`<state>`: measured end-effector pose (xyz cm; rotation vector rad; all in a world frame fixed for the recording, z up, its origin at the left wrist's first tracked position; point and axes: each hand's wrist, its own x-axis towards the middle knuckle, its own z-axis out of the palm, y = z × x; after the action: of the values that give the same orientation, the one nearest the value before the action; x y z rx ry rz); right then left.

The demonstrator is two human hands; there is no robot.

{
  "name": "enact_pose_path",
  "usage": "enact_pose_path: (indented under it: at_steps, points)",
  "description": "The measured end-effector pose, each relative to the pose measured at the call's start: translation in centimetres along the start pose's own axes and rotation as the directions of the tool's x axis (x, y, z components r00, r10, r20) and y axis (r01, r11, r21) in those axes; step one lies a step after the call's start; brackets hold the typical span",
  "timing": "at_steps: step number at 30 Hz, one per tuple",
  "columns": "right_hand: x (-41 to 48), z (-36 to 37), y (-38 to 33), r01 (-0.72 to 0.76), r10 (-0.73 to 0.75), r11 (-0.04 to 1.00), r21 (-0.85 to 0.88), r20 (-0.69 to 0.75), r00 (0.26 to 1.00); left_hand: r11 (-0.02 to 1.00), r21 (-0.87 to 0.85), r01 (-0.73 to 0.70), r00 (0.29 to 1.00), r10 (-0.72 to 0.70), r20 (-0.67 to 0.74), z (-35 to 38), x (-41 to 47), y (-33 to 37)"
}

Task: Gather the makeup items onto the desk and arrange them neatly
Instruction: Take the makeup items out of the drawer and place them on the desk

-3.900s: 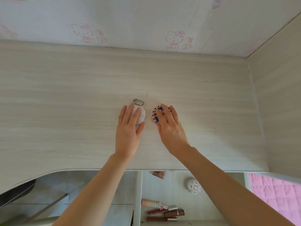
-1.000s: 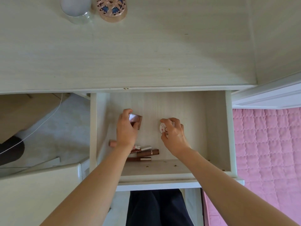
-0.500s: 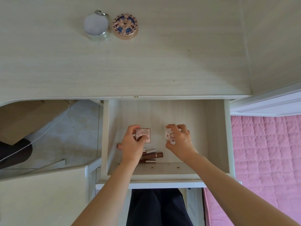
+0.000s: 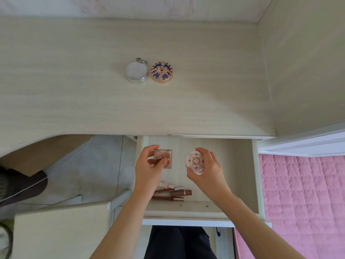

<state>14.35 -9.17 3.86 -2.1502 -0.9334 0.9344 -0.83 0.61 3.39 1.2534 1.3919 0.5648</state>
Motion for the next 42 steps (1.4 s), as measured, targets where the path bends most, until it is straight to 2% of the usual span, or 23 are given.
enact_pose_path:
  at_steps: [14, 19, 24, 31, 35, 38, 42]
  points:
    - [7.9, 0.5, -8.6, 0.152, -0.154, 0.987, -0.044, -0.041, 0.987, 0.991, -0.038, -0.128, 0.987, 0.124, -0.098, -2.7, 8.8, 6.6]
    - [11.2, 1.7, -10.8, 0.158, -0.159, 0.982, -0.102, 0.000, 0.987, 0.988, 0.057, -0.140, 0.983, 0.146, -0.111, -3.0, 12.1, 7.1]
    - [13.2, 2.6, -11.7, 0.184, -0.183, 0.965, -0.186, 0.024, 0.983, 0.959, 0.232, -0.163, 0.979, 0.185, -0.079, -3.4, 13.7, 7.0]
    - [13.6, 3.4, -12.5, 0.242, -0.252, 0.913, -0.329, 0.012, 0.968, 0.781, 0.601, -0.172, 0.956, 0.279, -0.089, -4.0, 14.8, 6.7]
    - [13.4, 3.8, -12.3, 0.280, -0.308, 0.873, -0.399, -0.005, 0.952, 0.756, 0.641, -0.134, 0.967, 0.242, -0.084, -4.4, 15.0, 6.2]
    - [13.3, 4.0, -12.0, 0.287, -0.329, 0.854, -0.435, -0.021, 0.944, 0.731, 0.665, -0.156, 0.969, 0.245, -0.042, -4.5, 15.2, 6.0]
    - [13.3, 3.9, -11.6, 0.332, -0.356, 0.863, -0.380, 0.007, 0.934, 0.686, 0.700, -0.200, 0.954, 0.299, -0.020, -4.6, 14.8, 6.1]
